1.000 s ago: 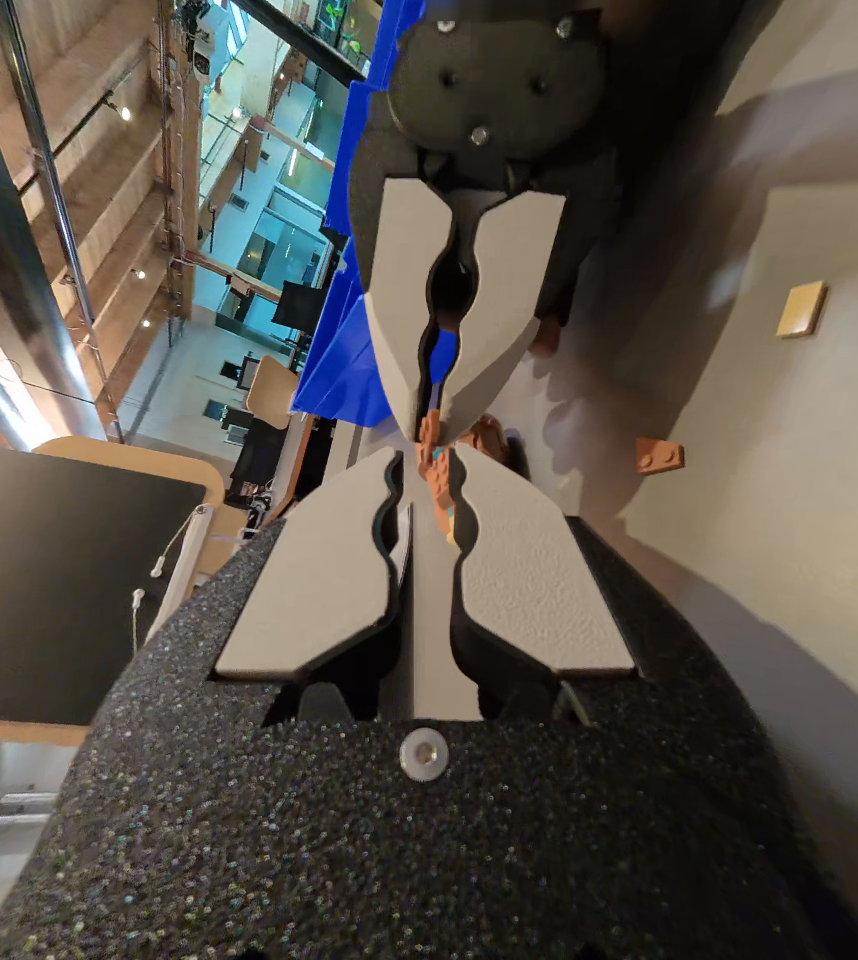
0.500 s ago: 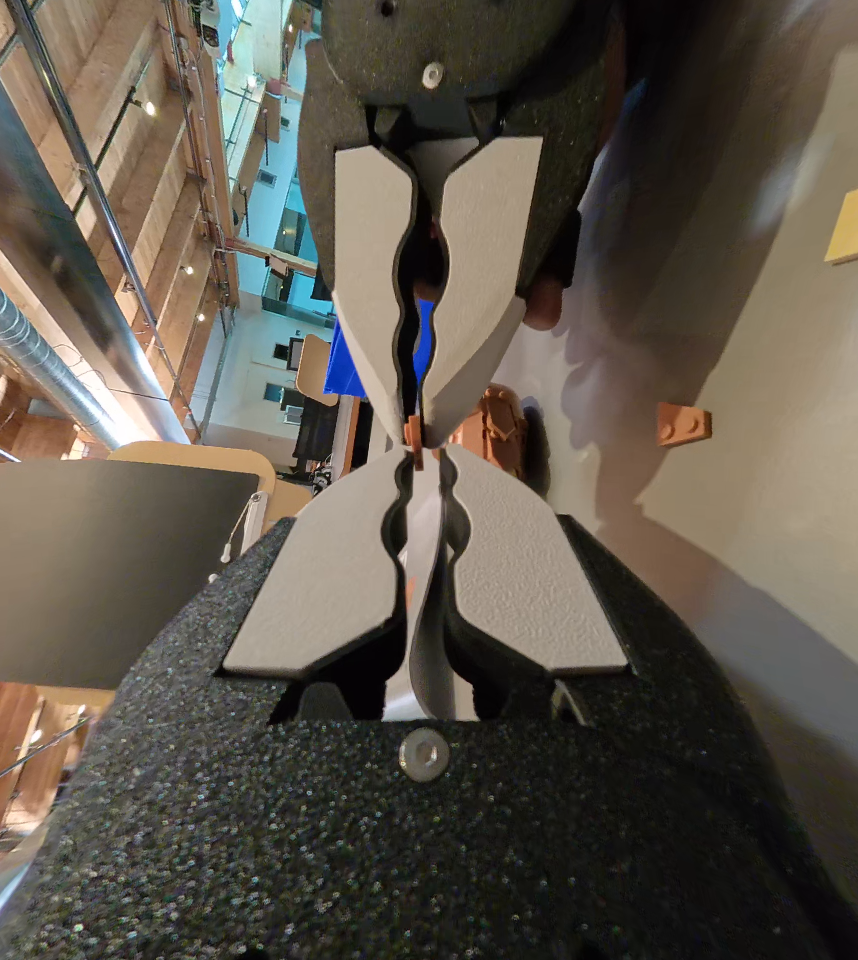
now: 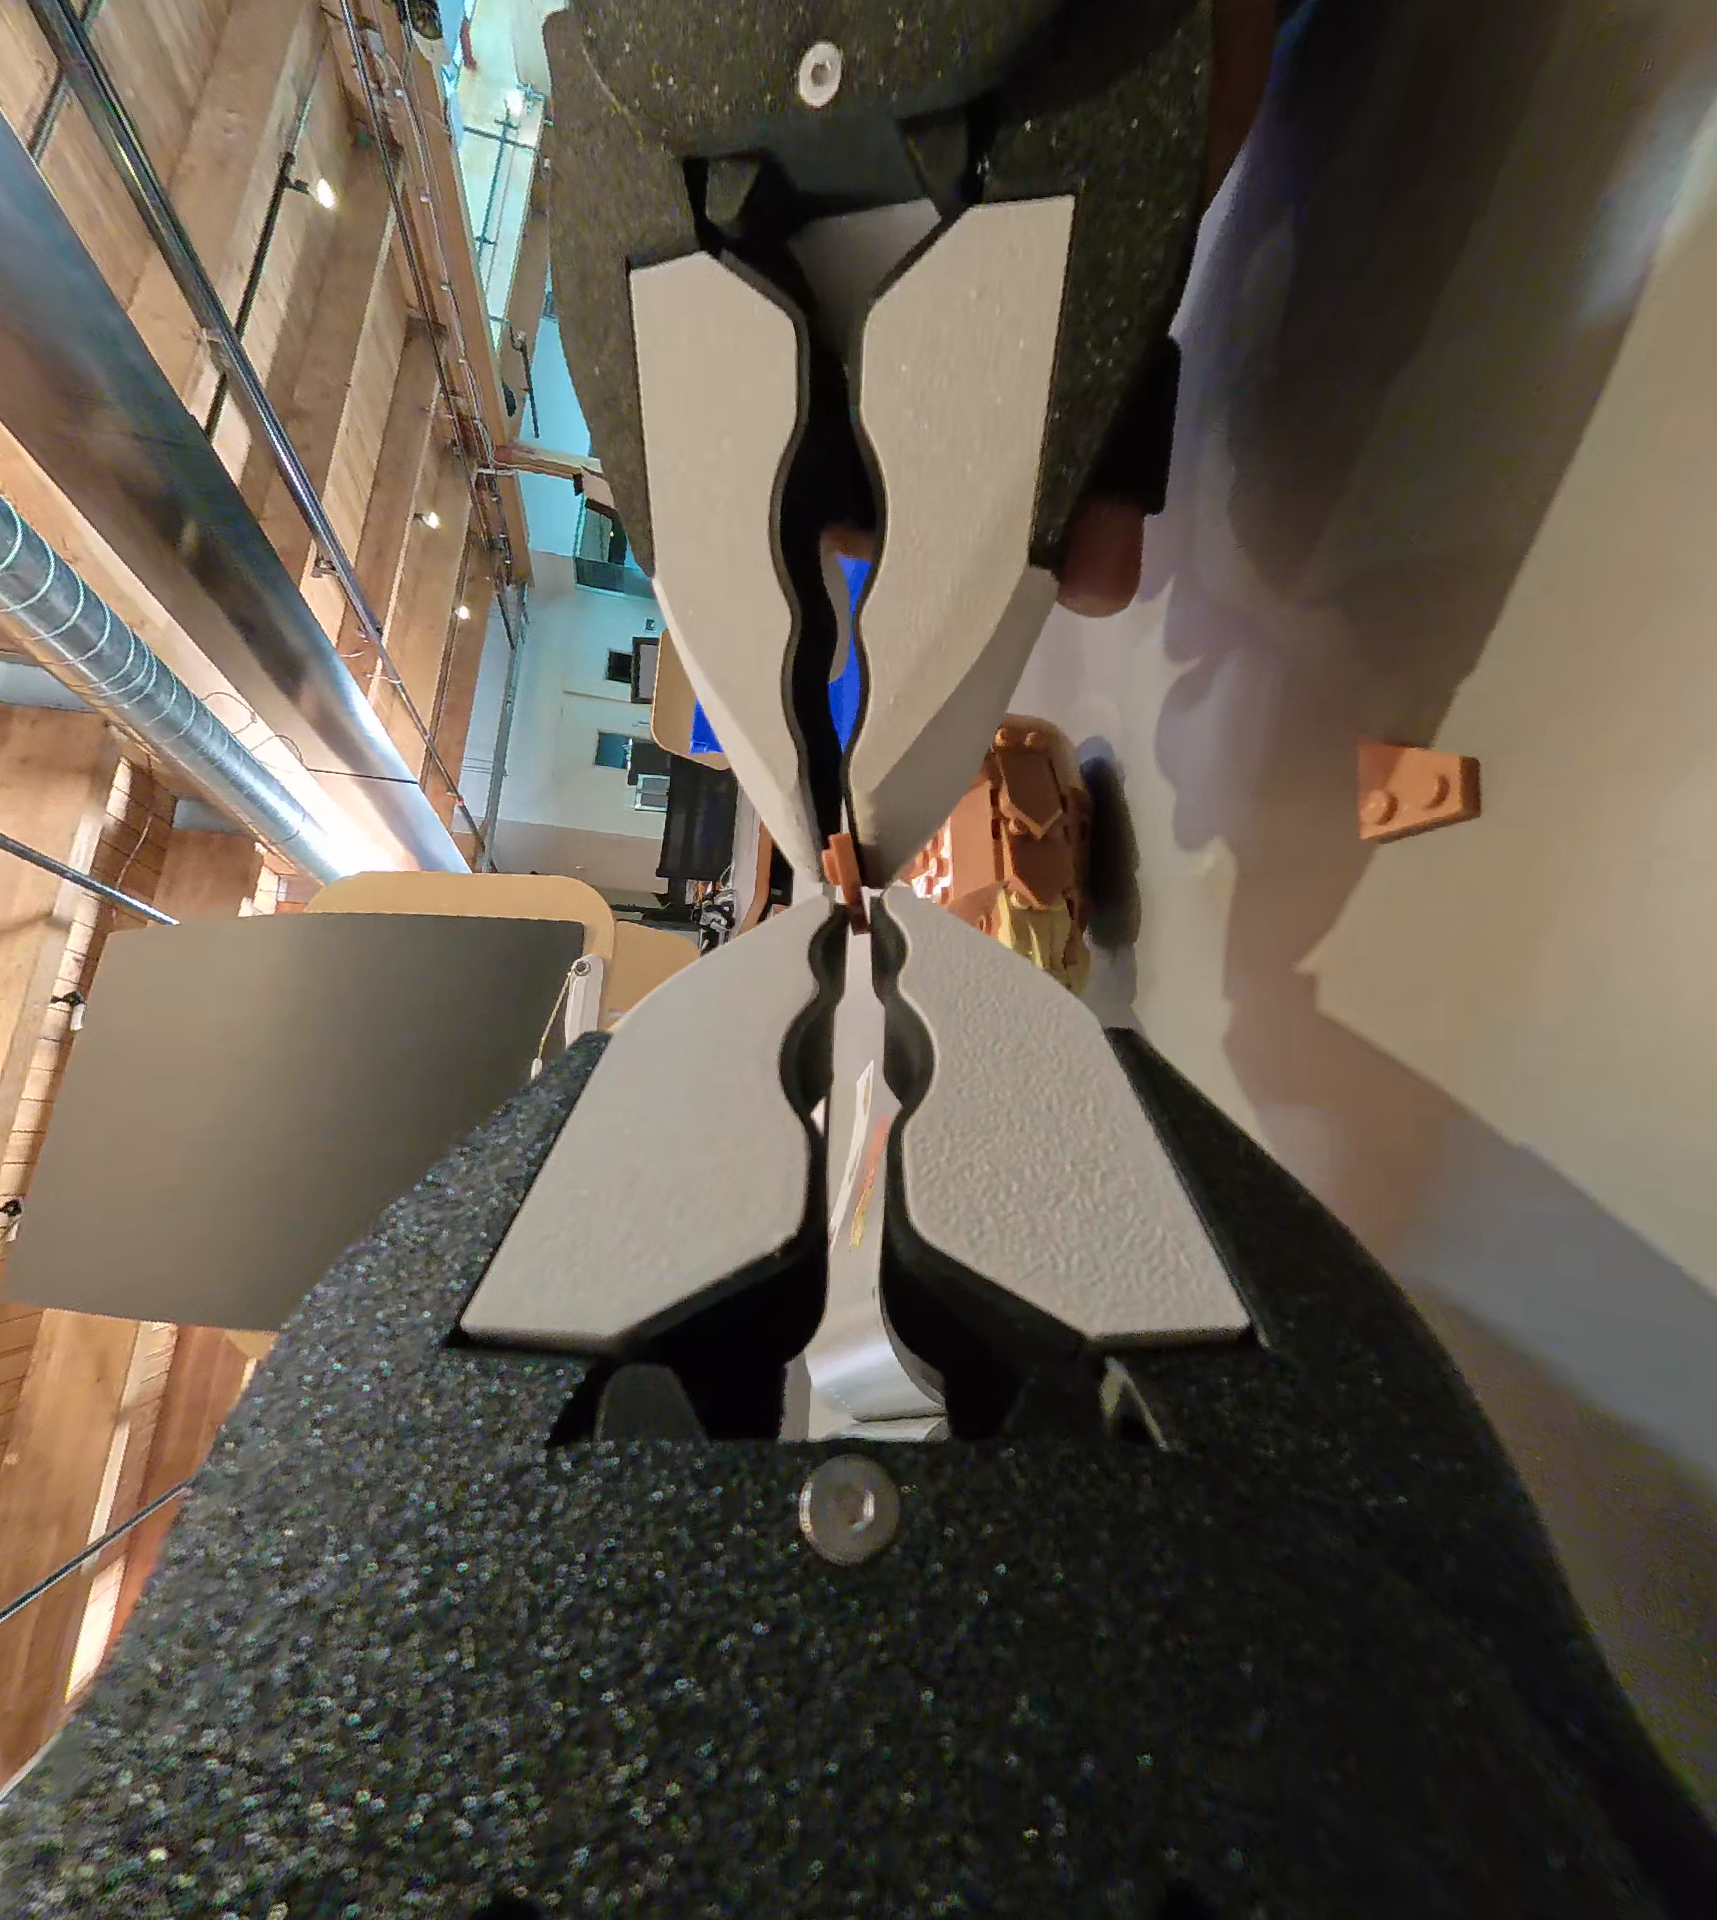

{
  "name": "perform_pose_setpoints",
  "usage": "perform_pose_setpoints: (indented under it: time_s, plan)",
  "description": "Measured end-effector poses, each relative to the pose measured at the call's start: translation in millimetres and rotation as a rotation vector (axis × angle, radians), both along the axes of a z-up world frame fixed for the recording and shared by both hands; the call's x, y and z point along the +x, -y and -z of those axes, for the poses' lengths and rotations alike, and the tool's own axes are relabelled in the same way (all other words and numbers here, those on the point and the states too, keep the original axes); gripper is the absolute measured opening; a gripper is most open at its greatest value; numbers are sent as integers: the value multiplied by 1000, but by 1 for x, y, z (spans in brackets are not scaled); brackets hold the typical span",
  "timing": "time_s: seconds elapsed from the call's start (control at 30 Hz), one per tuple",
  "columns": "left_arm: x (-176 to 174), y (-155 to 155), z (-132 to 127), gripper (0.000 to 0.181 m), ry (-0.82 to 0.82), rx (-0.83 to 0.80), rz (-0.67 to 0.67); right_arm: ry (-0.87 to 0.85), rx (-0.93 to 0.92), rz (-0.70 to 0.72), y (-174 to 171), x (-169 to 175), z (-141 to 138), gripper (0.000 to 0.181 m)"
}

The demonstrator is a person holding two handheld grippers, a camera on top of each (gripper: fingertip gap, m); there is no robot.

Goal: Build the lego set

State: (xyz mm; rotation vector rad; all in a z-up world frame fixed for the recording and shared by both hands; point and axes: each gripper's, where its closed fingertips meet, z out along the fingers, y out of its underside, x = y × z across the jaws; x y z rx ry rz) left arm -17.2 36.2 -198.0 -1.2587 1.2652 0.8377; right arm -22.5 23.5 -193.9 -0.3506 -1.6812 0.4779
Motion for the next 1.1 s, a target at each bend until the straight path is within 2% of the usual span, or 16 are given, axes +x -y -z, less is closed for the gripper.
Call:
perform_pose_setpoints:
  time_s: [0.3, 0.77, 1.1]
  plan:
    - [-2, -2, 0, 3, 14, 3, 0, 8, -17, 2, -2, -1, 2, 5]
    - [-3, -4, 4, 3, -75, 17, -19, 29, 19, 16, -4, -2, 7, 5]
    - [-5, -4, -1, 3, -42, 34, -22, 54, -52, 38, -13, -2, 6, 9]
